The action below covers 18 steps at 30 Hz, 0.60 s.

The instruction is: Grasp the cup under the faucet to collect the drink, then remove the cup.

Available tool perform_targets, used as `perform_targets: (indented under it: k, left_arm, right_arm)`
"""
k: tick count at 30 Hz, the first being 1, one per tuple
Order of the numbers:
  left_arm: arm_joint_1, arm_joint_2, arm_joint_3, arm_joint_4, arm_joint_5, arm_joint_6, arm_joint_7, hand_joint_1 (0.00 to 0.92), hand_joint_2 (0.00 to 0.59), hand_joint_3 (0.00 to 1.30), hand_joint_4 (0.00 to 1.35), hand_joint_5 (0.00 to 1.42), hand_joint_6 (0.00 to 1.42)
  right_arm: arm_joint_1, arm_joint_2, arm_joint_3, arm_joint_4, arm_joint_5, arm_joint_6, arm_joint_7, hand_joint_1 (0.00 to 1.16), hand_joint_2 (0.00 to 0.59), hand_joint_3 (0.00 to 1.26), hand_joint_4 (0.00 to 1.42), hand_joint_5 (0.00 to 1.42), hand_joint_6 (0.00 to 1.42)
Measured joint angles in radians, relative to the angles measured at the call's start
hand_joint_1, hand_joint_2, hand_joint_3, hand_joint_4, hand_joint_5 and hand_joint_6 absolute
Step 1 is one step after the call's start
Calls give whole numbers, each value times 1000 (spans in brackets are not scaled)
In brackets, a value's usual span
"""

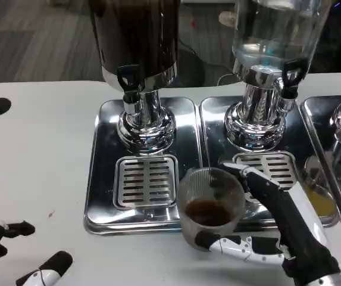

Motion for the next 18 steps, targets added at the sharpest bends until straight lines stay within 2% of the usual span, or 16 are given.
perform_targets:
  k: [6, 18]
  left_arm:
    - [-12, 1, -31, -1, 10, 25, -10, 0, 109, 442, 362, 470, 621]
    - [-23, 2, -67, -17, 54, 74, -22, 0, 110, 440, 348, 481, 632]
  right_arm:
    - [21, -19, -16, 53, 20, -53, 13, 803, 85, 432, 435, 458, 285]
    - [39, -51, -56, 197, 44, -198, 31, 808, 81, 432, 435, 472, 285]
